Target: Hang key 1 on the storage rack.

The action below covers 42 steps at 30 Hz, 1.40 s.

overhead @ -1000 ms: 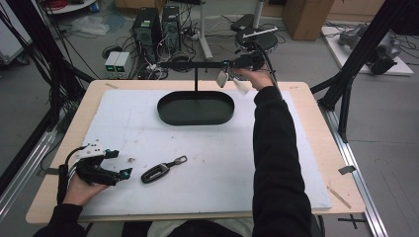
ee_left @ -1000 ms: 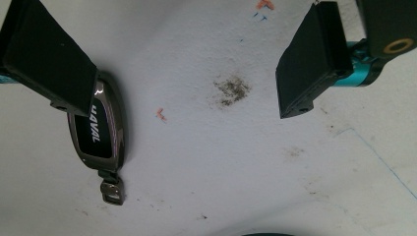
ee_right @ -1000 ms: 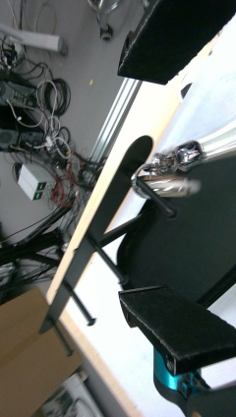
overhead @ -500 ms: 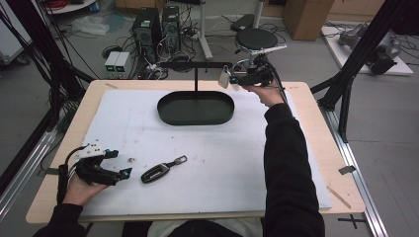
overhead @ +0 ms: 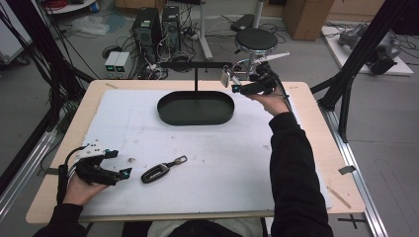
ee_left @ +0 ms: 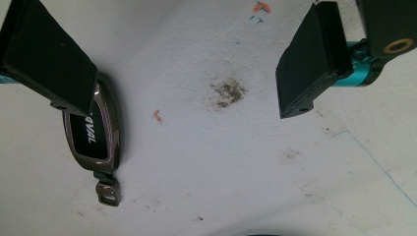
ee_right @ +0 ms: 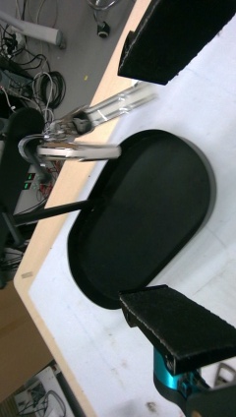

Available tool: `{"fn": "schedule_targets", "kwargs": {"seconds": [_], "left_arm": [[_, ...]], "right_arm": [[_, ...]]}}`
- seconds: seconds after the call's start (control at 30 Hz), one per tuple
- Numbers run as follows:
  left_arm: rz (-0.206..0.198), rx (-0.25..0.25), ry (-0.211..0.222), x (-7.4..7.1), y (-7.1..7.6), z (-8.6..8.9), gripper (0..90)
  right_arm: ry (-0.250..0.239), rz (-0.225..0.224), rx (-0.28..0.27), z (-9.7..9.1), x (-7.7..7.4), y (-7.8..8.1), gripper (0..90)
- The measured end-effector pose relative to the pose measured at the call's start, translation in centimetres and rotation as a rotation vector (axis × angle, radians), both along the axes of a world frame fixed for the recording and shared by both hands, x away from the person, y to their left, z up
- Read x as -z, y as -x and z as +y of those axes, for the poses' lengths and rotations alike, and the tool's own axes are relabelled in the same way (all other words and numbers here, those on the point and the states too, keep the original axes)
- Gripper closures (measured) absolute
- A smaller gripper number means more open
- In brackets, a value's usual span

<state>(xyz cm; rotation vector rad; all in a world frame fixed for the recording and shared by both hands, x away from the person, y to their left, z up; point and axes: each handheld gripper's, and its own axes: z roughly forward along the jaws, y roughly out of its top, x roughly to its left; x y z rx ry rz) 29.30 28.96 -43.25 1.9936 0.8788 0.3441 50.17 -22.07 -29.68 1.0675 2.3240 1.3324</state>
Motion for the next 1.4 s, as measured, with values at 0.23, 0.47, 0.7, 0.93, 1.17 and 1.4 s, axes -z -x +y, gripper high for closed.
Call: {"fn": "schedule_targets", "kwargs": {"seconds": [0.23, 0.47, 0.7, 0.93, 1.17, 1.4], "left_arm": [[0.001, -0.003, 0.002, 0.0, 0.0, 0.0, 9.4], [0.002, -0.004, 0.0, 0.0, 0.0, 0.0, 9.3], [0.004, -0.008, 0.003, 0.0, 0.0, 0.0, 9.3], [0.001, -0.013, 0.001, 0.0, 0.0, 0.0, 9.3], [-0.002, -0.017, 0.0, -0.1, -0.1, 0.2, 9.3], [-0.002, -0.02, -0.001, -0.1, -0.2, 0.1, 9.3]], "right_arm": [[0.006, 0.0, -0.002, -1.3, 1.2, 2.2, 0.7], [0.019, 0.0, 0.007, -2.4, 1.9, 4.1, 0.7], [0.017, 0.016, 0.014, -4.0, 3.4, 6.5, 0.7], [0.001, 0.021, 0.002, -5.2, 4.6, 9.1, 0.7], [-0.006, 0.024, 0.019, -6.3, 5.4, 11.1, 0.7], [-0.053, 0.005, 0.004, -7.4, 6.2, 13.3, 0.7]]}}
